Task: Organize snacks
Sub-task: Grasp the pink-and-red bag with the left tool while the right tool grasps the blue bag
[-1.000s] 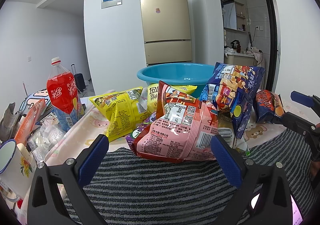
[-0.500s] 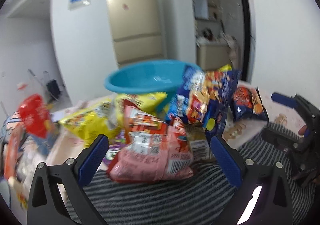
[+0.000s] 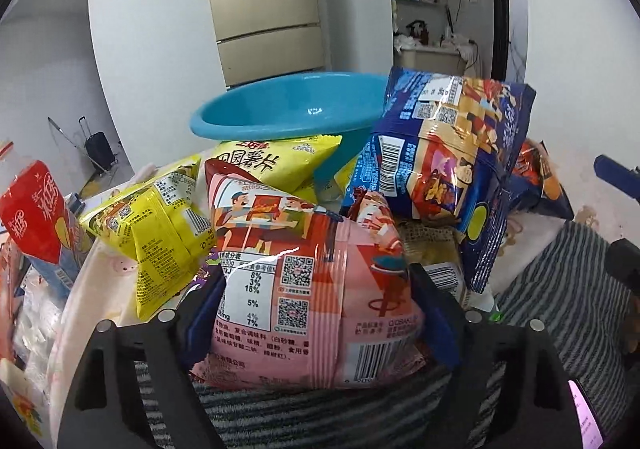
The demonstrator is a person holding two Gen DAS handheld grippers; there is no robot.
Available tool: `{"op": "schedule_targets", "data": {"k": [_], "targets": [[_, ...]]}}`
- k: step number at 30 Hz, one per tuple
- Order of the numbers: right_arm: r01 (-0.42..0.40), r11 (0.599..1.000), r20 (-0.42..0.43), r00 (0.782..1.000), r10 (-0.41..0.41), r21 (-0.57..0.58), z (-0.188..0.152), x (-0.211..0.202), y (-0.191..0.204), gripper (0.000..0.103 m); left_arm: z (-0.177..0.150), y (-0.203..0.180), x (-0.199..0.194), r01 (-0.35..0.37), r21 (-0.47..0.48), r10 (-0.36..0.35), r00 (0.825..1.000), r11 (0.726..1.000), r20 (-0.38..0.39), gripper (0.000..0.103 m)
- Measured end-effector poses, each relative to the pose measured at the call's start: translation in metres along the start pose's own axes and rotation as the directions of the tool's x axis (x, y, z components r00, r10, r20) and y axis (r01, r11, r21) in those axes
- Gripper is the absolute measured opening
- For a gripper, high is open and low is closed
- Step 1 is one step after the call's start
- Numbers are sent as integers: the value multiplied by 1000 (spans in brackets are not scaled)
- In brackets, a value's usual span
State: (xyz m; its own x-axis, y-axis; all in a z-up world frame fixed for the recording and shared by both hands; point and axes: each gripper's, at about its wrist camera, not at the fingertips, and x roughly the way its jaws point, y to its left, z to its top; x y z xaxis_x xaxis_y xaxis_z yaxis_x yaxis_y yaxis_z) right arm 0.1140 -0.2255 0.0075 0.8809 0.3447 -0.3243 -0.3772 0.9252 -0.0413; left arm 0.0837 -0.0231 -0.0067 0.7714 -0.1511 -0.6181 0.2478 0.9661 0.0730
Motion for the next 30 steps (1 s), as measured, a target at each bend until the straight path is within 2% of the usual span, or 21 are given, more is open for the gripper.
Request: {"op": "schedule_targets", "data": {"k": [7, 10, 11, 14, 17, 21, 24, 30], "targets": [[-24, 999, -30, 999, 25, 46, 0, 7, -9, 103, -10, 5, -28, -10, -60, 17, 994, 998, 107, 85], [-86, 988, -68, 993, 95, 132, -1, 17, -27, 103, -8, 17, -33, -14, -104, 27, 991, 994, 128, 85], [-81, 982, -71, 993, 94, 168, 1, 19, -35, 103, -9, 20, -35, -18, -119, 34, 990, 993, 134, 85], [-59, 980, -78, 994, 75, 191, 14, 20, -43, 103, -10, 25, -40, -28, -143, 50, 988, 989, 148, 85], [-75, 973, -130, 986, 105, 216, 37, 34, -44, 103, -9, 26, -43, -40, -151, 64, 985, 988, 159, 85], [-186, 922, -135, 960, 243, 338, 53, 70, -40, 103, -8, 24, -46, -55, -146, 80, 982, 988, 172, 85], [-214, 893, -148, 945, 292, 396, 54, 96, -31, 103, -8, 25, -46, -55, -151, 81, 982, 987, 171, 85], [-179, 871, -190, 937, 292, 458, 49, 134, -16, 103, -9, 24, -46, -57, -157, 84, 982, 986, 172, 85]]}}
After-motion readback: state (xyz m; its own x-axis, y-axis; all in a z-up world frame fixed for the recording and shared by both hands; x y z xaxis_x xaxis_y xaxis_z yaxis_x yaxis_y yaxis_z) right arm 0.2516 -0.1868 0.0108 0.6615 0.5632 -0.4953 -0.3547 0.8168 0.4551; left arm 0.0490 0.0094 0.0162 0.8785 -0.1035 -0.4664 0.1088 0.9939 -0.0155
